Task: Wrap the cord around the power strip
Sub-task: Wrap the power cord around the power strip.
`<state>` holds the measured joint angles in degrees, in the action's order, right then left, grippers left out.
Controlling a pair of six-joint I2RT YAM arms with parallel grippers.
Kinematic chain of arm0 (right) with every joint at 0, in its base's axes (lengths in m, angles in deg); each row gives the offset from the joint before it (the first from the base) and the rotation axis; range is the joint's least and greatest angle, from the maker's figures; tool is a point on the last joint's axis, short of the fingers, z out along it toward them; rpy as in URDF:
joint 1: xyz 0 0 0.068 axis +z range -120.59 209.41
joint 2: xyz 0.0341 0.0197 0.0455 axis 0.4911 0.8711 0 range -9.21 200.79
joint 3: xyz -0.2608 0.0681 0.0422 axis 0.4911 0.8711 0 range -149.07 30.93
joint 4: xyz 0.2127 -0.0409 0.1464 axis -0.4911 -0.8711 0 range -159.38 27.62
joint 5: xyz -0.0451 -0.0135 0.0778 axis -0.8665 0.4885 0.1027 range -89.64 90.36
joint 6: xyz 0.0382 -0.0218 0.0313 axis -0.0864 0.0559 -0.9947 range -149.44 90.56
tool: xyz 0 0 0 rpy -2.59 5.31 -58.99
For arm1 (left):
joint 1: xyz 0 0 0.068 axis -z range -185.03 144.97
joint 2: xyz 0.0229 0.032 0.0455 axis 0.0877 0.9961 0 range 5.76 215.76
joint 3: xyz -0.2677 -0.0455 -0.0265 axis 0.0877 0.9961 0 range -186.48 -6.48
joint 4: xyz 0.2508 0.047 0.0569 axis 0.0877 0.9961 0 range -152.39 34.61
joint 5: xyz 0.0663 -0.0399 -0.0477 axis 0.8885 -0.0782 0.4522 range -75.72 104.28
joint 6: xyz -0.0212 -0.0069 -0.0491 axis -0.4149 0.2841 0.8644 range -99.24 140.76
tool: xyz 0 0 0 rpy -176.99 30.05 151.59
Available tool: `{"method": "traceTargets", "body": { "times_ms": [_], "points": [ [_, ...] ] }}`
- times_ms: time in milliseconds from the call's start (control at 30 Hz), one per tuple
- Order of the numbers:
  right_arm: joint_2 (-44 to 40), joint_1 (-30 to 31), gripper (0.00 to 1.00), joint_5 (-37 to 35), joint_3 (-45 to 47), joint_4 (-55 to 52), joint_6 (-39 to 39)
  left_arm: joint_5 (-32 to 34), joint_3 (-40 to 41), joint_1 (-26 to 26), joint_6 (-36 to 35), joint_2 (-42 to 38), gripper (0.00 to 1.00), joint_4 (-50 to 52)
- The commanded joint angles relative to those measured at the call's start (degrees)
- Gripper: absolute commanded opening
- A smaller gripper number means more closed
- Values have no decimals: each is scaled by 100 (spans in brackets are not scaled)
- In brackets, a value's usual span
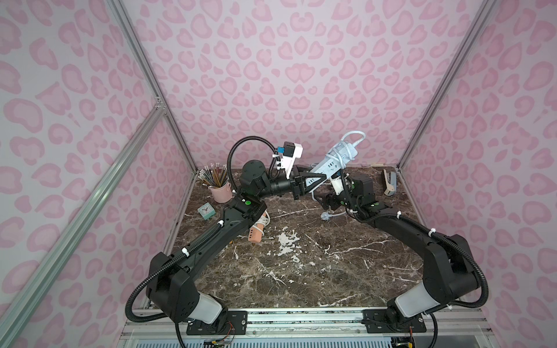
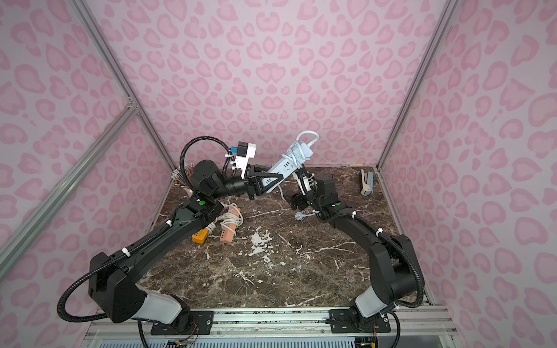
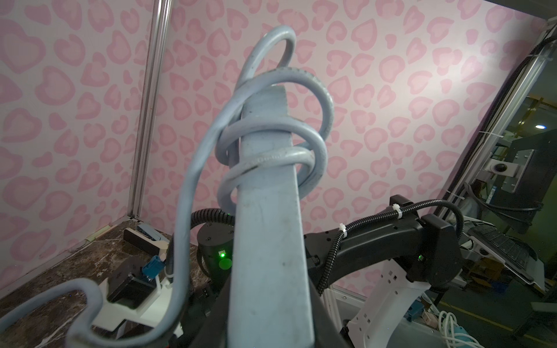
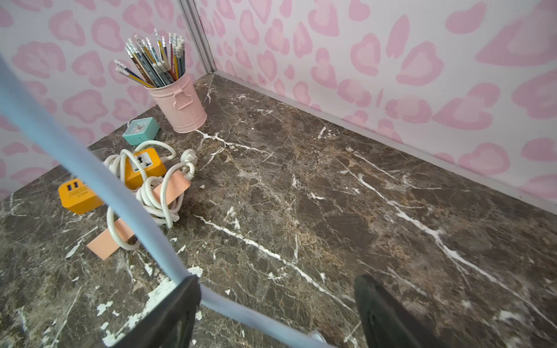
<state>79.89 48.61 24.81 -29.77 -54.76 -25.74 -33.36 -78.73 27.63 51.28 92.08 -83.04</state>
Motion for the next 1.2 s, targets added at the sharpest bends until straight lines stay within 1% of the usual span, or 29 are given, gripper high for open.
{"method": "traceTargets", "body": {
  "times_ms": [0,67,133,267,333,400,533,567,600,633,667,733,833,900,967,1033,1100,1167],
  "points": [
    [-122,65,84,488,102,883,-704,52,-87,-5,68,31,3,-436],
    [-156,84,83,634,291,1433,-1118,55,-80,-6,85,41,3,-466],
    [-152,91,80,666,464,1828,-1396,95,-87,-6,115,39,3,-508],
    [-190,97,70,771,730,2333,-1679,125,-92,-5,130,59,3,-511],
    [-259,101,70,822,906,2683,-1827,127,-105,-14,127,65,3,-498],
    [-204,152,71,791,889,2769,-1891,110,-105,-15,162,84,3,-549],
    [259,344,67,506,465,2611,-1851,130,-87,-15,345,138,3,-773],
    [409,420,64,375,340,2596,-1830,130,-91,-15,386,139,3,-825],
    [524,469,58,252,247,2584,-1805,138,-103,-15,403,152,3,-831],
    [677,504,46,75,150,2563,-1782,162,-105,-15,403,143,3,-827],
    [787,536,37,-67,106,2566,-1777,186,-105,-22,418,123,3,-846],
    [925,546,23,-250,173,2747,-1823,236,-101,-64,496,67,3,-926],
    [876,556,8,-435,461,2955,-1790,261,13,-284,933,-22,3,-1410],
    [740,578,0,-674,649,2761,-1530,288,119,-505,1295,-68,3,-1815],
    [597,602,0,-1162,718,2266,-1137,322,127,-717,1493,-89,3,-2045],
    [476,622,0,-1744,718,1651,-673,424,54,-961,1408,-162,3,-1940],
    [351,637,0,-2463,734,1081,-304,629,-50,-1244,1104,-253,3,-1566],
    [124,637,0,-3074,891,799,-5,901,-267,-1525,638,-296,3,-906]
  ]
}}
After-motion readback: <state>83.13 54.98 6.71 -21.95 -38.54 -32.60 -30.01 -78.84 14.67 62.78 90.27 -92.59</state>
